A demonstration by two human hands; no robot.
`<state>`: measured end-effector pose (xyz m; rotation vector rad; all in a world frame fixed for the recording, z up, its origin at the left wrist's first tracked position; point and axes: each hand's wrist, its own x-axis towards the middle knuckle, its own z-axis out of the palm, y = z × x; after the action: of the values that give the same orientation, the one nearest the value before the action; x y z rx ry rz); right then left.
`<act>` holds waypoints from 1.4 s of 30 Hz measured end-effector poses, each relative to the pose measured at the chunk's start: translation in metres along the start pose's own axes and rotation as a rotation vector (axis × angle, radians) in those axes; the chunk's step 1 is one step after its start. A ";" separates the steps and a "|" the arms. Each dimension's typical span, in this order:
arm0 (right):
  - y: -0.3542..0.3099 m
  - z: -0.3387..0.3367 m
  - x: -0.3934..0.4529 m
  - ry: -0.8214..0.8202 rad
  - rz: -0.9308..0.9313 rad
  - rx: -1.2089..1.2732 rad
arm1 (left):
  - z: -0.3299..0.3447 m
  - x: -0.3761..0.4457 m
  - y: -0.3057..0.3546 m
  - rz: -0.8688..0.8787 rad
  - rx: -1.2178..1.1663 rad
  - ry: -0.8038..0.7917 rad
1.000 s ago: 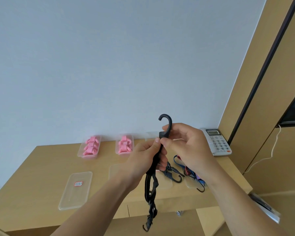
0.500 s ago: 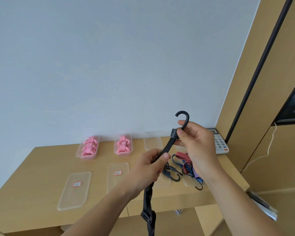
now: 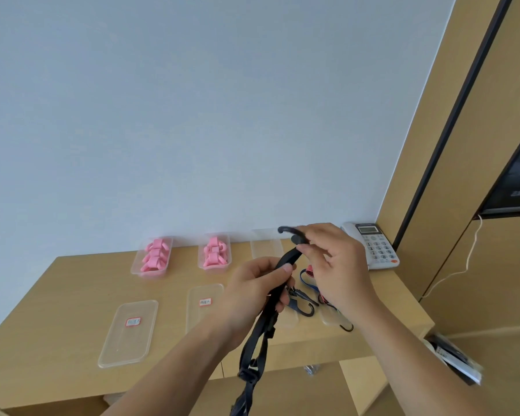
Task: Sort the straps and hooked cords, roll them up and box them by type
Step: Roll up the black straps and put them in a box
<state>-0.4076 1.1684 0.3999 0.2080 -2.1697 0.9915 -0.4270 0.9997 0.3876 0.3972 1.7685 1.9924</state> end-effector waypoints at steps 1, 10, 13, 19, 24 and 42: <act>0.001 0.001 -0.001 -0.001 -0.050 -0.035 | 0.001 0.000 0.002 -0.006 -0.078 -0.006; 0.019 0.013 -0.008 -0.011 -0.248 -0.200 | -0.005 0.002 0.003 0.009 -0.213 -0.041; 0.015 0.014 -0.009 -0.040 -0.258 -0.205 | -0.009 0.005 -0.002 0.057 -0.173 -0.050; -0.004 0.011 -0.008 0.017 0.279 0.191 | -0.012 0.007 -0.005 0.116 -0.107 0.009; -0.019 0.005 0.000 -0.276 0.680 0.628 | -0.008 0.009 -0.007 0.143 -0.032 -0.017; -0.009 0.000 0.005 -0.042 0.509 0.514 | -0.001 0.009 -0.004 0.055 0.105 0.021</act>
<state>-0.4075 1.1632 0.4082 -0.0961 -2.0036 1.8423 -0.4348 1.0033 0.3827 0.4650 1.8999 1.9529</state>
